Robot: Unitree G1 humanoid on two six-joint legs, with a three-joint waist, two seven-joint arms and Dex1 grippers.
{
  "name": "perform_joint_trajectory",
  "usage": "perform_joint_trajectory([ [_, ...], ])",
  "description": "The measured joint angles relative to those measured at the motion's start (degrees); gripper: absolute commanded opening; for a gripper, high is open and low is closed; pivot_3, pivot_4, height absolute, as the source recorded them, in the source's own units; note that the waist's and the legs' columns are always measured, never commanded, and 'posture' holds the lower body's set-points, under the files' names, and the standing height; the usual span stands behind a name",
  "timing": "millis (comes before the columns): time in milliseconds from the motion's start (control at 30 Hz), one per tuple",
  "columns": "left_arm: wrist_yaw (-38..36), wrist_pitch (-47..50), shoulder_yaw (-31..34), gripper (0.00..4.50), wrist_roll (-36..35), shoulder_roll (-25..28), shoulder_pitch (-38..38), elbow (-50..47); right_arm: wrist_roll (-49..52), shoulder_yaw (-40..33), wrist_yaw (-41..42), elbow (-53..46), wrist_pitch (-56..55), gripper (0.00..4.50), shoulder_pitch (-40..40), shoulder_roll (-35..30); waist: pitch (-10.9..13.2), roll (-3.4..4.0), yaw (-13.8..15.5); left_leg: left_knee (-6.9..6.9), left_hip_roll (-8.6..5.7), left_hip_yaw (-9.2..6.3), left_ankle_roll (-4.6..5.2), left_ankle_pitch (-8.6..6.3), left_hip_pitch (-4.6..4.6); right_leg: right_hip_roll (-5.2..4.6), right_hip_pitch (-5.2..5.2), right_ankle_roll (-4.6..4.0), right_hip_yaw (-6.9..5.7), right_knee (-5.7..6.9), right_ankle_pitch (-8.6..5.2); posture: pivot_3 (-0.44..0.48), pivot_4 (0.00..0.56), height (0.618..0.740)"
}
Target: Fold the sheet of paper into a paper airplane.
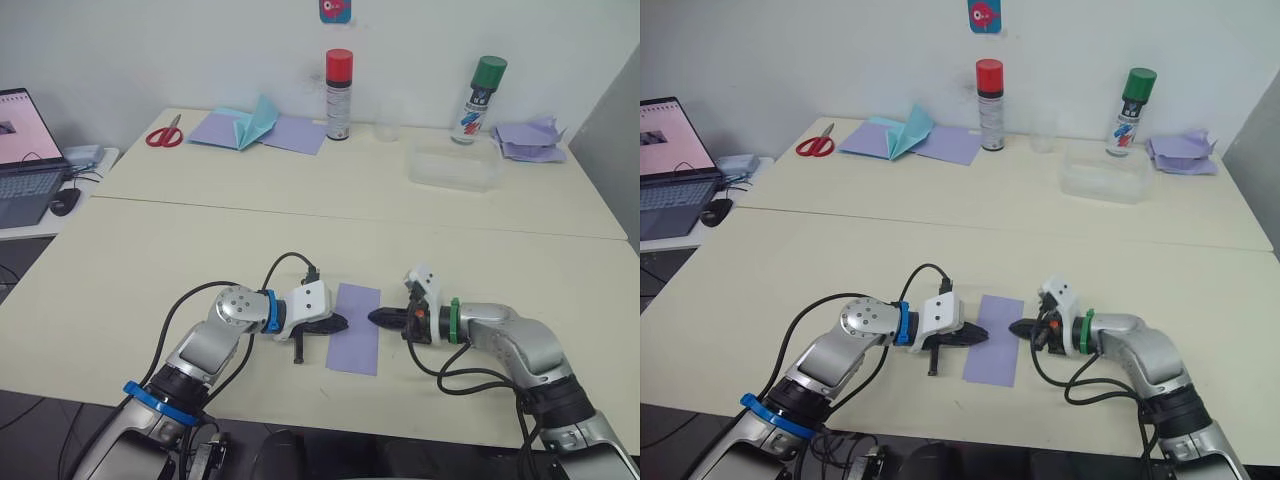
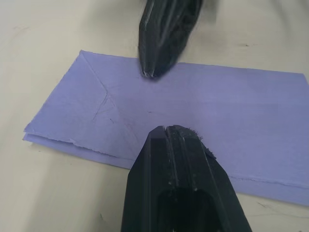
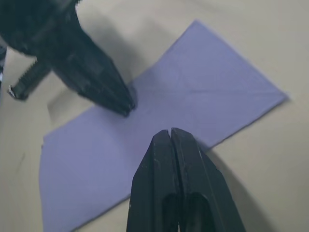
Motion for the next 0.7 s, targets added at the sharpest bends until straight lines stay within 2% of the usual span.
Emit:
perform_joint_trajectory([
  [533, 0.4, 0.1, -0.5, 0.0, 0.0, -0.5, -0.5, 1.2, 4.2, 3.8, 7.8, -9.7, 6.9, 0.02, 4.8, -8.3, -0.3, 0.04, 0.0, 0.0, 0.0, -0.09, 0.09, -0.05, 0.04, 0.0, 0.09, 0.01, -0.05, -0.02, 0.0, 0.0, 0.15, 0.74],
  [700, 0.6, 0.0, -0.4, 0.0, 0.1, -1.0, -0.9, 1.8, 7.5, -0.4, 6.7, -11.7, 8.6, 0.02, 5.9, -7.7, -0.3, 0.05, 0.0, 0.01, 0.0, -0.09, 0.12, -0.07, 0.03, 0.0, 0.09, 0.01, -0.04, -0.02, 0.0, 0.0, 0.15, 0.74],
])
